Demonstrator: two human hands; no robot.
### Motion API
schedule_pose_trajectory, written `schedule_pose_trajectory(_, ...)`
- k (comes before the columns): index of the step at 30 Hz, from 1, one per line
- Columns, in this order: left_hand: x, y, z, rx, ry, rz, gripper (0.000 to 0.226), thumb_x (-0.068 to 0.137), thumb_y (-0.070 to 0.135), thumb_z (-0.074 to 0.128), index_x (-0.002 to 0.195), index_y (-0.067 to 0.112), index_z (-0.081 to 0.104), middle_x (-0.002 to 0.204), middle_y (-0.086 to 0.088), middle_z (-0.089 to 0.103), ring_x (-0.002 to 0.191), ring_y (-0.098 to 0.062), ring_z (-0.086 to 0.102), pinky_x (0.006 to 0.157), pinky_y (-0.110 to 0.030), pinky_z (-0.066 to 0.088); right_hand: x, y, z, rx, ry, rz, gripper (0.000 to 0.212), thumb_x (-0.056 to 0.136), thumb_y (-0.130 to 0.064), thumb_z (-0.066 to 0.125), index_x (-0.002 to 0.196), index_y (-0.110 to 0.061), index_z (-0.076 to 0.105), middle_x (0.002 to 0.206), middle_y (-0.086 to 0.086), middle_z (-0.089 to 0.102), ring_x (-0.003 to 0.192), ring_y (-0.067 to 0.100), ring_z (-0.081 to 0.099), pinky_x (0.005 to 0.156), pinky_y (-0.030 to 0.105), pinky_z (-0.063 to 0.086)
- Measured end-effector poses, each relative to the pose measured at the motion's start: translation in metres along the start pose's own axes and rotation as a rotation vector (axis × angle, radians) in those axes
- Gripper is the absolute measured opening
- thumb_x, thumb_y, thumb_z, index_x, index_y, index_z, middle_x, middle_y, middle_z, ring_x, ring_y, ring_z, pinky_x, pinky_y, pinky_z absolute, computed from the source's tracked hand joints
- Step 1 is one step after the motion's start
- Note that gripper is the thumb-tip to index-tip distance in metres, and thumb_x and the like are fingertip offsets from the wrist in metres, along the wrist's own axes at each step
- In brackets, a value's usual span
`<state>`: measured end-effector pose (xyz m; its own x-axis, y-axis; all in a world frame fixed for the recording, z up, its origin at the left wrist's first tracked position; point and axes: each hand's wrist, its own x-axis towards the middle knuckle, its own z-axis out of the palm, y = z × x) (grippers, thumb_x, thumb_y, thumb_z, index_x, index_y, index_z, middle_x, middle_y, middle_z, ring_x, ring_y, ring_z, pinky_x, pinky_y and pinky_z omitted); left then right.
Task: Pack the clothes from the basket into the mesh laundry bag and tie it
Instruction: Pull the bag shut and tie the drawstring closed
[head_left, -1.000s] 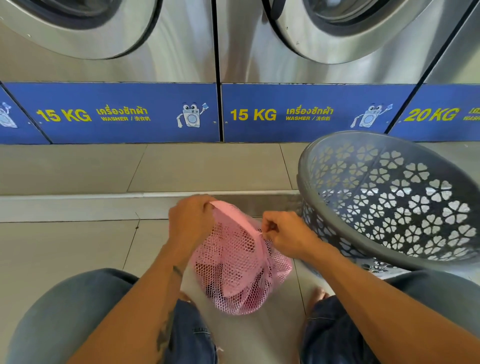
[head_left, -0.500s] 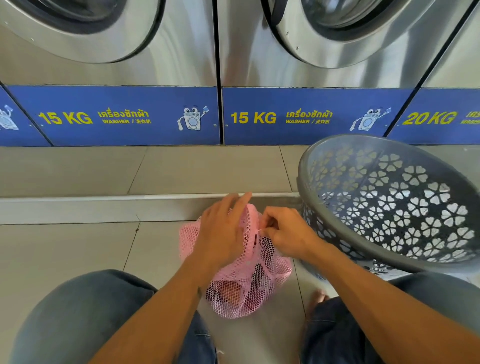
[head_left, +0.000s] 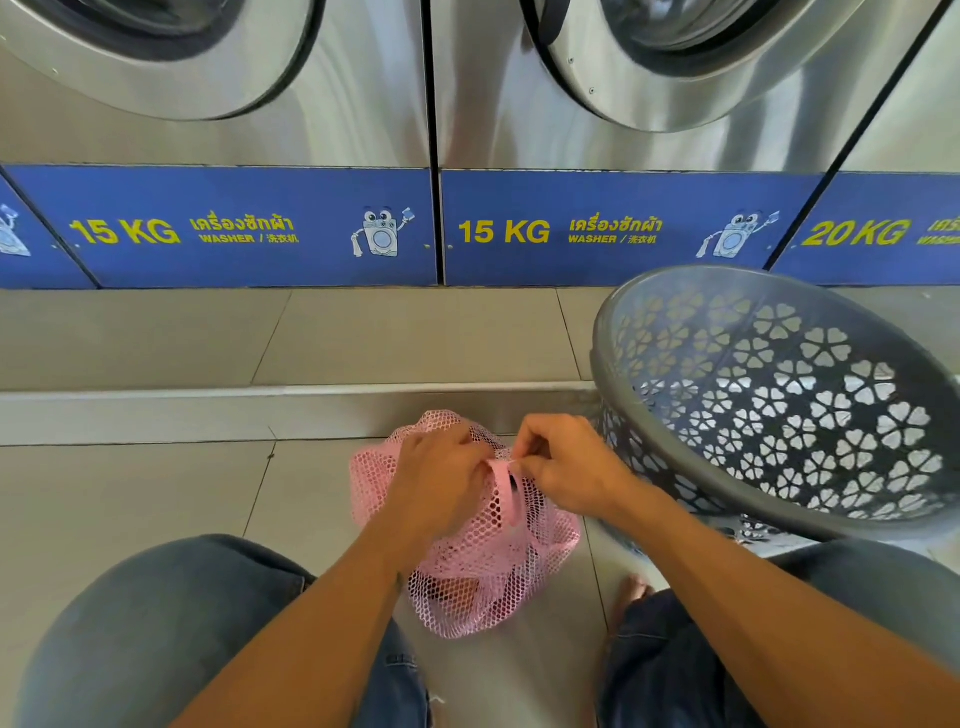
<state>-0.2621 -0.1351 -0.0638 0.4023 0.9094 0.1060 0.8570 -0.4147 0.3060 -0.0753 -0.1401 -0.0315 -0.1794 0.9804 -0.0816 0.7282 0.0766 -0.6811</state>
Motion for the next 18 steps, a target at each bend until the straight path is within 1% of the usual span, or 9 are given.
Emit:
schedule_pose_trajectory(2,0.005,-0.006,-0.003,-0.003,0.074,-0.082,0.029,0.098,0.027,0.046,0.112,0.033,0.071,0.100,0.008,0.066,0.095,-0.019,0.063,0.089,-0.040,0.046,-0.001,-0.001,0.002,0.009,-0.018,-0.005,0.027,0.083,-0.008,0.075,0.069,-0.028,0.063,0.069,-0.010,0.068,0.066,0.003,0.063,0.065,0.027,0.056)
schedule_pose_trajectory(5,0.007,-0.015,-0.011,-0.047,0.136,-0.251,0.032,0.099,0.021,0.046,0.114,0.033,0.072,0.110,0.007,0.072,0.097,-0.020,0.066,0.084,-0.034,0.049,-0.001,-0.002,0.006,-0.014,-0.066,-0.014,0.025,0.082,-0.006,0.073,0.071,-0.026,0.064,0.069,-0.010,0.067,0.066,0.004,0.062,0.067,0.034,0.058)
schedule_pose_trajectory(7,0.004,-0.015,-0.014,-0.172,0.110,-0.348,0.033,0.098,0.017,0.046,0.116,0.031,0.070,0.110,0.002,0.074,0.091,-0.023,0.067,0.078,-0.032,0.052,-0.001,-0.002,0.008,-0.022,-0.097,-0.015,0.028,0.080,-0.003,0.071,0.067,-0.027,0.063,0.065,-0.012,0.066,0.064,0.002,0.061,0.067,0.036,0.059)
schedule_pose_trajectory(9,0.003,-0.010,-0.018,-0.354,0.052,-0.392,0.033,0.098,0.015,0.044,0.120,0.031,0.063,0.103,-0.001,0.073,0.079,-0.022,0.065,0.069,-0.031,0.052,-0.001,-0.003,0.009,-0.022,-0.101,-0.014,0.027,0.078,-0.003,0.070,0.066,-0.026,0.064,0.064,-0.012,0.067,0.064,0.003,0.062,0.067,0.037,0.059)
schedule_pose_trajectory(10,0.003,-0.007,-0.019,-0.424,0.037,-0.391,0.029,0.098,0.015,0.045,0.120,0.030,0.059,0.098,-0.001,0.071,0.076,-0.021,0.064,0.066,-0.032,0.052,-0.001,-0.004,0.009,-0.013,-0.077,-0.008,0.026,0.078,-0.003,0.071,0.066,-0.026,0.064,0.066,-0.010,0.068,0.065,0.004,0.063,0.067,0.037,0.059)
schedule_pose_trajectory(12,0.004,0.001,-0.022,-0.477,0.050,-0.375,0.015,0.096,0.019,0.050,0.110,0.025,0.053,0.089,0.001,0.065,0.075,-0.019,0.062,0.064,-0.037,0.054,0.000,-0.007,0.008,0.053,0.030,0.013,0.027,0.077,-0.004,0.073,0.065,-0.026,0.063,0.068,-0.008,0.069,0.064,0.003,0.062,0.066,0.032,0.058)
schedule_pose_trajectory(15,0.004,0.015,-0.030,-0.350,0.094,-0.272,0.004,0.092,0.022,0.055,0.094,0.023,0.051,0.096,0.003,0.054,0.082,-0.017,0.055,0.069,-0.033,0.050,0.001,-0.010,0.006,0.188,0.203,0.068,0.025,0.076,-0.002,0.075,0.065,-0.020,0.062,0.065,-0.007,0.067,0.055,-0.001,0.057,0.056,0.019,0.051)
schedule_pose_trajectory(16,0.002,0.018,-0.031,-0.283,0.105,-0.229,0.003,0.091,0.026,0.055,0.093,0.023,0.053,0.100,0.003,0.051,0.087,-0.017,0.052,0.075,-0.033,0.048,0.003,-0.010,0.005,0.223,0.243,0.091,0.023,0.076,0.000,0.072,0.065,-0.018,0.062,0.064,-0.005,0.067,0.055,0.000,0.057,0.056,0.021,0.051)
schedule_pose_trajectory(18,-0.003,0.026,-0.034,-0.167,0.080,-0.158,0.017,0.093,0.039,0.050,0.099,0.026,0.060,0.106,0.005,0.047,0.100,-0.016,0.047,0.087,-0.035,0.045,0.005,-0.009,0.005,0.298,0.299,0.141,0.022,0.073,-0.001,0.067,0.063,-0.019,0.061,0.062,-0.002,0.067,0.057,0.010,0.060,0.058,0.034,0.056)
